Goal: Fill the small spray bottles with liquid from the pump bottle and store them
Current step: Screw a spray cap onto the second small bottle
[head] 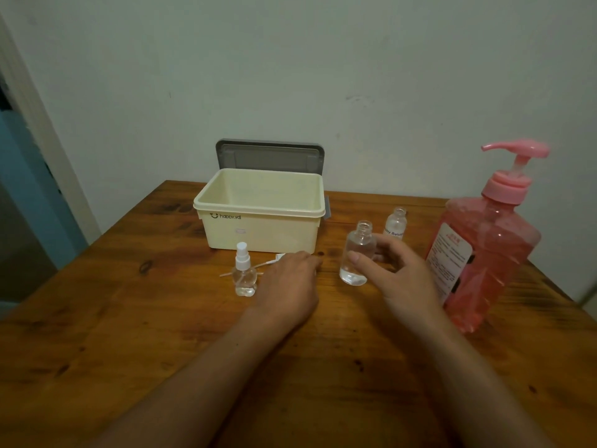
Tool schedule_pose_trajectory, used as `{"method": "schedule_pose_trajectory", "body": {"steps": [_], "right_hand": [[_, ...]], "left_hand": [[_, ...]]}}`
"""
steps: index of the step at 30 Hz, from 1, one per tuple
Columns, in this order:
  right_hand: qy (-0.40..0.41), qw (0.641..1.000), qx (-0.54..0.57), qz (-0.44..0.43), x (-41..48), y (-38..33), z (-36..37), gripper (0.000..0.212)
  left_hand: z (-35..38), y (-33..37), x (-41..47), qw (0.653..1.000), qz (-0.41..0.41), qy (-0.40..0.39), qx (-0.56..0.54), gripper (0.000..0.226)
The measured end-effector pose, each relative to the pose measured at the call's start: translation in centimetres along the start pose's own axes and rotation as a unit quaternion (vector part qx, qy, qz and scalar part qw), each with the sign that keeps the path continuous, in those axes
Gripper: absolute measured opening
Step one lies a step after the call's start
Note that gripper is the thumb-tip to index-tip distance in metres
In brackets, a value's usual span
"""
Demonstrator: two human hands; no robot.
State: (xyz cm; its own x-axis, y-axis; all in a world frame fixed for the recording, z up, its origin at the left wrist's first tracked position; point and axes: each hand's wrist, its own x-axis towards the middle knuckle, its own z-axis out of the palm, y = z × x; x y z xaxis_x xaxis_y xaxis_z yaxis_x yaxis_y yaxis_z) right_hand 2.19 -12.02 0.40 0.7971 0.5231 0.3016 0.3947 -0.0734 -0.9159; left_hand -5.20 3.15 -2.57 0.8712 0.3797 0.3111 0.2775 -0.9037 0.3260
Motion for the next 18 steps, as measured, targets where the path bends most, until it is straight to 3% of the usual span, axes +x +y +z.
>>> {"method": "schedule_pose_trajectory", "body": {"steps": [5, 18], "right_hand": [[-0.005, 1.000, -0.002, 0.021, -0.1, 0.6, 0.4, 0.030], [-0.008, 0.999, 0.026, 0.024, -0.4, 1.4, 0.6, 0.027]], "left_hand": [[0.2, -0.1, 0.4, 1.000, -0.009, 0.007, 0.021, 0.026], [1.0, -0.4, 0.7, 0.997, 0.029, 0.074, 0.001, 0.029]]}}
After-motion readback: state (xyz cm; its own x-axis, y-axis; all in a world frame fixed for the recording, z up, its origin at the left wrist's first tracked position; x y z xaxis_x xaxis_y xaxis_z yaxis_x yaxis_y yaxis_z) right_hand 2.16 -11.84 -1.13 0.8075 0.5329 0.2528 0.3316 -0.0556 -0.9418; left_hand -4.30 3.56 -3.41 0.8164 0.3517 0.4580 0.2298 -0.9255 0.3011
